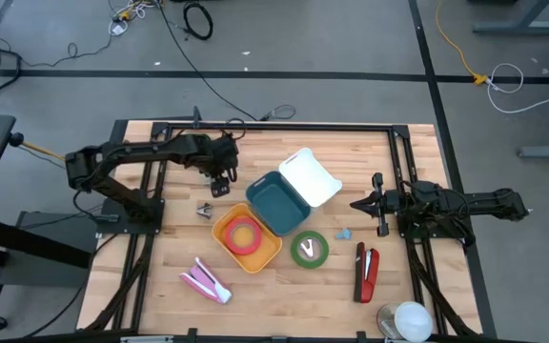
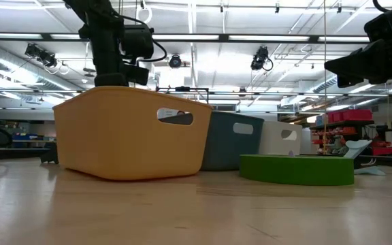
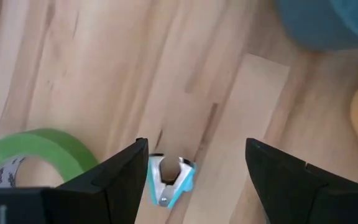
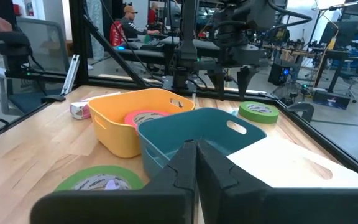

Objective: Pick and place Stapler, Stapler remover, tape
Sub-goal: Put the top green tape into the yellow bin

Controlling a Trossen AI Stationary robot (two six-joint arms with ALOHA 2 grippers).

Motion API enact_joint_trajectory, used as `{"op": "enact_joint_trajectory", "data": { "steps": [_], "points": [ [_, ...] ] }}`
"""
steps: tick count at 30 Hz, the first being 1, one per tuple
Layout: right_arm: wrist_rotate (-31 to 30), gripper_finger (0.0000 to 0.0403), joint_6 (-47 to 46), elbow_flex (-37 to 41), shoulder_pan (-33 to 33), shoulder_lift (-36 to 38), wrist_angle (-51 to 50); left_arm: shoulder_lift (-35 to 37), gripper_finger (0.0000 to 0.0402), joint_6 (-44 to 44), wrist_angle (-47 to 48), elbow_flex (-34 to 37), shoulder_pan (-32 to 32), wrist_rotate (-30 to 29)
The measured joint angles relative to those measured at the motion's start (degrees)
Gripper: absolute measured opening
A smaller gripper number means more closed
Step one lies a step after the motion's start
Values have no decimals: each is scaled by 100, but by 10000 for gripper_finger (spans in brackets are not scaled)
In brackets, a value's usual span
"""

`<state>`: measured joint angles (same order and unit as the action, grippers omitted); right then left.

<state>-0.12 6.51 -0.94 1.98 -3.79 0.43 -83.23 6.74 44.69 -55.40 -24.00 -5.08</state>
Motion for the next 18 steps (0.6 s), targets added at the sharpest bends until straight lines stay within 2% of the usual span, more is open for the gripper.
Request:
{"op": "enact_joint_trajectory", "data": {
  "steps": [10,18],
  "points": [
    [0,13,0,0,-1,0,0,359,273,754,220,2,-491,18],
    [0,13,0,0,-2,0,0,460,272,754,281,2,-559,61]
  ]
}}
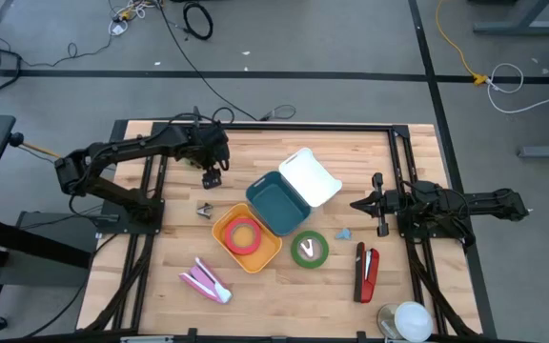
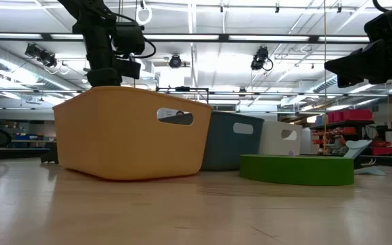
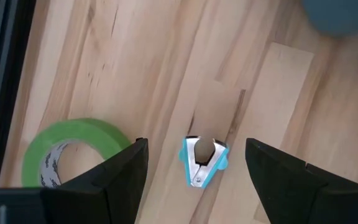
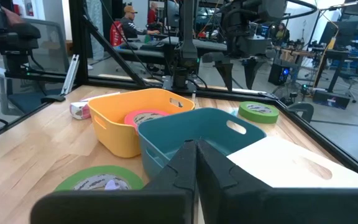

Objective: Pick and place Stapler, Stapler remover, tape
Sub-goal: Put the top green tape into the yellow bin

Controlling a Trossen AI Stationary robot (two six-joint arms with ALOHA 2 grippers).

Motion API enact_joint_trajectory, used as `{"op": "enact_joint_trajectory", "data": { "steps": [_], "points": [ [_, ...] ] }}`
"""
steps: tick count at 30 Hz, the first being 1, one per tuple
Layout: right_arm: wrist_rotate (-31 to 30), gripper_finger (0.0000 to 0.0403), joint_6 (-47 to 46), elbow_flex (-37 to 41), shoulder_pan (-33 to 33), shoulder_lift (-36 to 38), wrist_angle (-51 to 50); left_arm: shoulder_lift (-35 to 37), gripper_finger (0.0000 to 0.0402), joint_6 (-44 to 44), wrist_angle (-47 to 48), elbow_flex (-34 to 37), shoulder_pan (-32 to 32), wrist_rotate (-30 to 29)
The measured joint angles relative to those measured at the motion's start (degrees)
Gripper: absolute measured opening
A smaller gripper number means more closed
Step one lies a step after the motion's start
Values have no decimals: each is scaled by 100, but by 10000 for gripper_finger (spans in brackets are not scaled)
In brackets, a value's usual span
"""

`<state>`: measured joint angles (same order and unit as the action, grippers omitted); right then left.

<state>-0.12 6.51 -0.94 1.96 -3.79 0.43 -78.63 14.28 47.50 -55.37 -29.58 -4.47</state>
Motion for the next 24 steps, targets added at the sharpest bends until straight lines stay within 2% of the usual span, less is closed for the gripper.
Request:
{"op": "enact_joint_trajectory", "data": {
  "steps": [24],
  "points": [
    [0,13,0,-1,0,0,0,0,272,-167,77,0,2,4]
  ]
}}
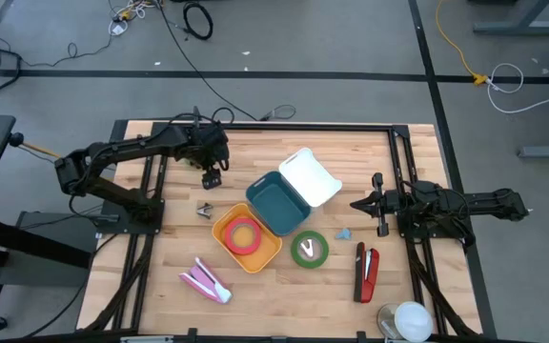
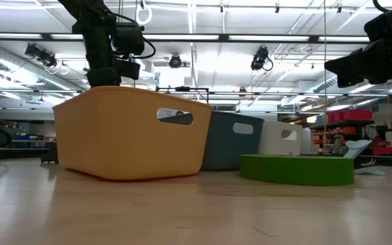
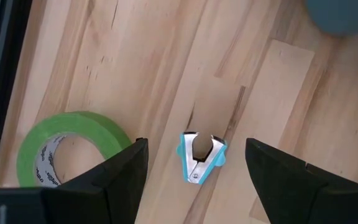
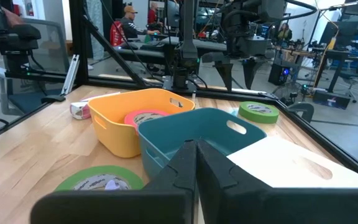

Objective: Pick and place Stapler, Stapler remover, tape
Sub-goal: Put the top green tape into the yellow bin

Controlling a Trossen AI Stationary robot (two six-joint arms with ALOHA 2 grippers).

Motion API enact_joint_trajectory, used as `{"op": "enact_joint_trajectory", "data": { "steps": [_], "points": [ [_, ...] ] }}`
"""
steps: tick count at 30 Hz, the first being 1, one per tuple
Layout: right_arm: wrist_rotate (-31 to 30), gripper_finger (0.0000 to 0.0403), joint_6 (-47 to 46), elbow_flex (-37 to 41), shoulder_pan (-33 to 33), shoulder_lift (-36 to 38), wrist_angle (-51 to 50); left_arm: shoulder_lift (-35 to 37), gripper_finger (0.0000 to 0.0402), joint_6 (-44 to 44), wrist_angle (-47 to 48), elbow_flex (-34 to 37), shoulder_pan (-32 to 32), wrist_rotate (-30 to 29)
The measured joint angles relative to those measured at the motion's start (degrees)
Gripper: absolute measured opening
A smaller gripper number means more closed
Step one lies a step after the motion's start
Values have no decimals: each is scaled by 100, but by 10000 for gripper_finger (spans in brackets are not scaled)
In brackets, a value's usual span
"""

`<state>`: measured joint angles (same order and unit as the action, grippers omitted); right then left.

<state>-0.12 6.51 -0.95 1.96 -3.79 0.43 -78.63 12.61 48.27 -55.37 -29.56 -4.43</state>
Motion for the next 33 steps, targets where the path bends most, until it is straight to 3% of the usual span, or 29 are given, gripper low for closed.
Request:
{"op": "enact_joint_trajectory", "data": {
  "steps": [17,33],
  "points": [
    [0,13,0,1,1,2,0,-2,272,242,-343,788,133,32],
    [0,13,0,2,2,2,0,-2,272,971,-424,826,131,155]
  ]
}}
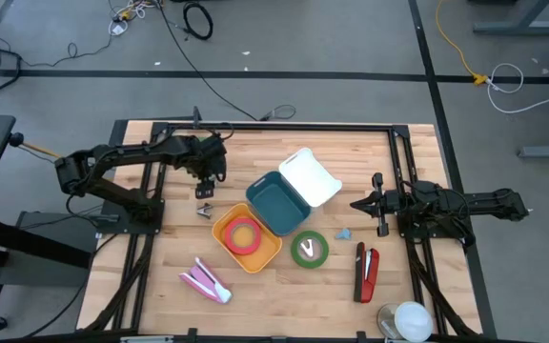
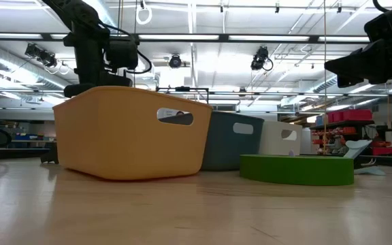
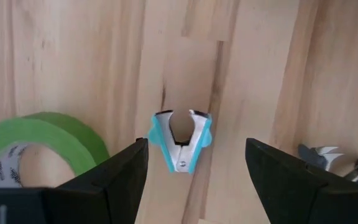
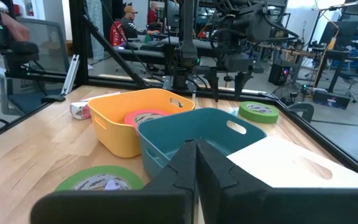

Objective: Pick and place Stapler, Stapler remover, tape
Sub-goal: Put the top green tape into the yellow bin

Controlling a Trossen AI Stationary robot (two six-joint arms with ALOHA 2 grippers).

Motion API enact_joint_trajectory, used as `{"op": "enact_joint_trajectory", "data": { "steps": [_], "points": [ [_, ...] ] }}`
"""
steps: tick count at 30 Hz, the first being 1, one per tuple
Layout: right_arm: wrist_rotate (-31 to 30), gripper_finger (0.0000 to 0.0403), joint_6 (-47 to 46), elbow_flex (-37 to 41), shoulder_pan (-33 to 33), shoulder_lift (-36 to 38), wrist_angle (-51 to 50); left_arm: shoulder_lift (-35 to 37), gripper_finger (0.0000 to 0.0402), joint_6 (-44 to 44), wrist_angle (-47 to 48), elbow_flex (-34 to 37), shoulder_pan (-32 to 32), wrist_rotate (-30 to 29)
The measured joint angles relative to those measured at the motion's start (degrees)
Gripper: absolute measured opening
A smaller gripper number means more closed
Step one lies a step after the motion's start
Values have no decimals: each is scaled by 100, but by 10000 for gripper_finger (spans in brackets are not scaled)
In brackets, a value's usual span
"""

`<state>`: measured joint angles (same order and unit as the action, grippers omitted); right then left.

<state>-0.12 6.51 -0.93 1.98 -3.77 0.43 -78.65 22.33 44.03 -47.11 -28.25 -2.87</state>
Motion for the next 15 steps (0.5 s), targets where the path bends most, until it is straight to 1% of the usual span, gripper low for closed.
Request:
{"op": "enact_joint_trajectory", "data": {
  "steps": [3,11,15],
  "points": [
    [0,13,0,-2,-2,-1,0,0,273,-1,-2,0,0,98],
    [0,13,1,-1,-1,0,0,0,273,-24,-7,0,0,81],
    [0,13,0,-1,-1,-1,1,0,273,-311,-11,-1,-38,-394]
  ]
}}
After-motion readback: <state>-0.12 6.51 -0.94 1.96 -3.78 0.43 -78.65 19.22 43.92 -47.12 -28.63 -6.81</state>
